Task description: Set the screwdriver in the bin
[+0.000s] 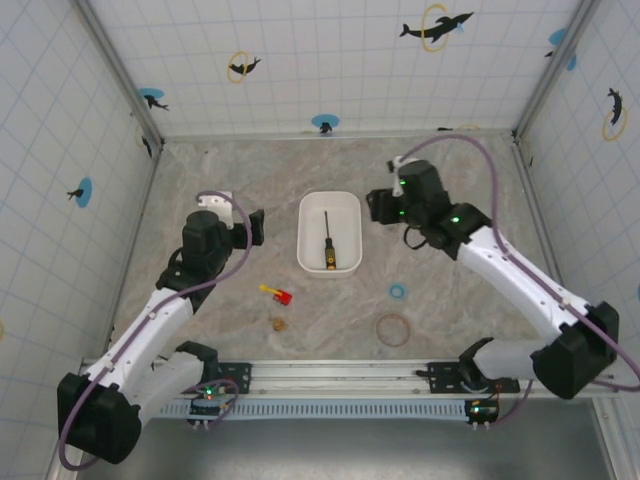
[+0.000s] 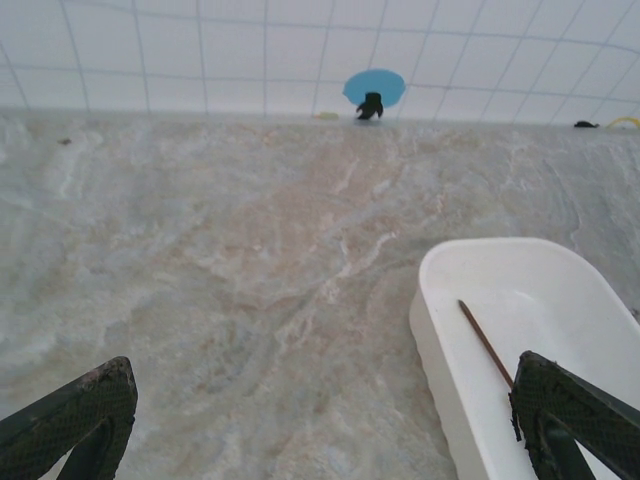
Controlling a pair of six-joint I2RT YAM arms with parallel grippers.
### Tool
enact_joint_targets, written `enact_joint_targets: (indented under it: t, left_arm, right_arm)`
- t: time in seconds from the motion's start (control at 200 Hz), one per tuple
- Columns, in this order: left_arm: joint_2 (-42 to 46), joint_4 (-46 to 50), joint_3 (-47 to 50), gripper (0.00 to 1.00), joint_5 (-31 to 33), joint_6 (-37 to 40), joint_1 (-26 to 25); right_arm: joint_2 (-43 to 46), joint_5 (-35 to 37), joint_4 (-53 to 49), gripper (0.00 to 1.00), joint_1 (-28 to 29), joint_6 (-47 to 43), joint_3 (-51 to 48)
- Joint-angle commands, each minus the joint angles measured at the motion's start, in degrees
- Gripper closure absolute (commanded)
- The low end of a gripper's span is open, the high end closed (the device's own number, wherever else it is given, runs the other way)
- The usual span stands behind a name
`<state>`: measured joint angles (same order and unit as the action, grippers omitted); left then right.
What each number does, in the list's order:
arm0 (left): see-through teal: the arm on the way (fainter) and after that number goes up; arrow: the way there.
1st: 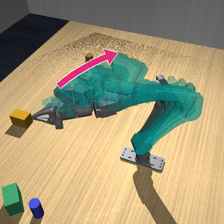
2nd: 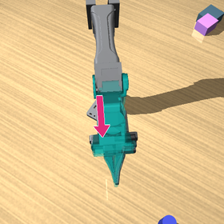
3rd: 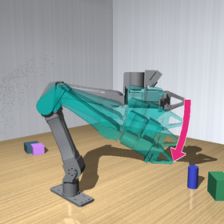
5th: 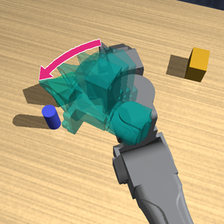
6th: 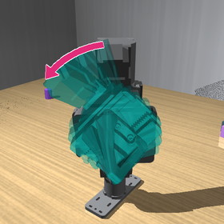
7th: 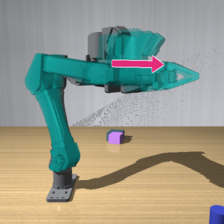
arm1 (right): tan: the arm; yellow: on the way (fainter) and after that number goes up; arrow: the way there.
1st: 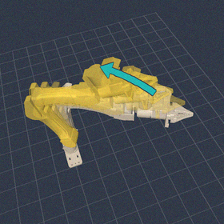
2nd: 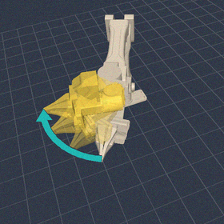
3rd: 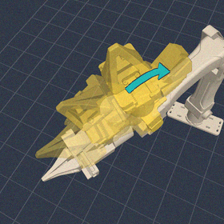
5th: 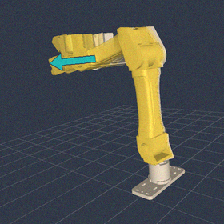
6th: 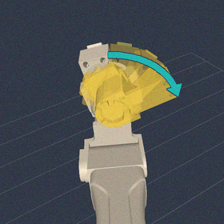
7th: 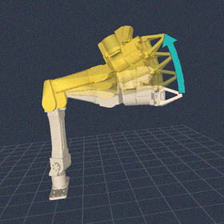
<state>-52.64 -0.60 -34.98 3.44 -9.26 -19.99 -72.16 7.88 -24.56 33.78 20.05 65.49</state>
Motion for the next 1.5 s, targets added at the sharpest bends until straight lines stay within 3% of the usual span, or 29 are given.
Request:
enact_joint_targets:
  t: [0.0, 0.185, 0.41, 0.616, 0.781, 1.046, 1.497]
  left_arm:
    - [1.22, -5.10, -1.43, 0.02, 4.15, 5.85, -0.58]
    - [0.54, -14.90, 1.73, 0.02, 6.48, 11.76, -0.41]
    - [-3.64, -23.40, 5.71, 0.03, 8.24, 16.58, -0.13]
    - [-5.62, -30.25, 10.17, 0.03, 7.79, 16.31, 3.16]
    - [-5.63, -34.69, 13.65, 0.03, 4.94, 15.32, 7.00]
    - [-8.44, -44.47, 19.80, 0.03, -0.71, 11.58, 14.66]
    - [-23.98, -58.57, 21.12, 0.03, -4.52, 10.58, 20.19]
  right_arm:
    - [3.58, -2.58, 4.71, 0.27, -7.74, -3.00, -6.01]
    - [8.33, -4.99, 14.46, 0.27, -18.77, -5.07, -15.85]
    - [12.17, -6.32, 34.27, 0.27, -33.42, -2.83, -30.53]
    - [12.95, -2.63, 47.62, 0.26, -40.18, -6.42, -40.23]
    - [11.61, 1.17, 60.05, 0.26, -40.37, -7.39, -46.63]
    - [5.78, 4.50, 71.47, 0.26, -39.60, -6.71, -50.55]
    - [-4.24, 12.07, 83.97, 0.25, -33.96, -11.53, -52.49]
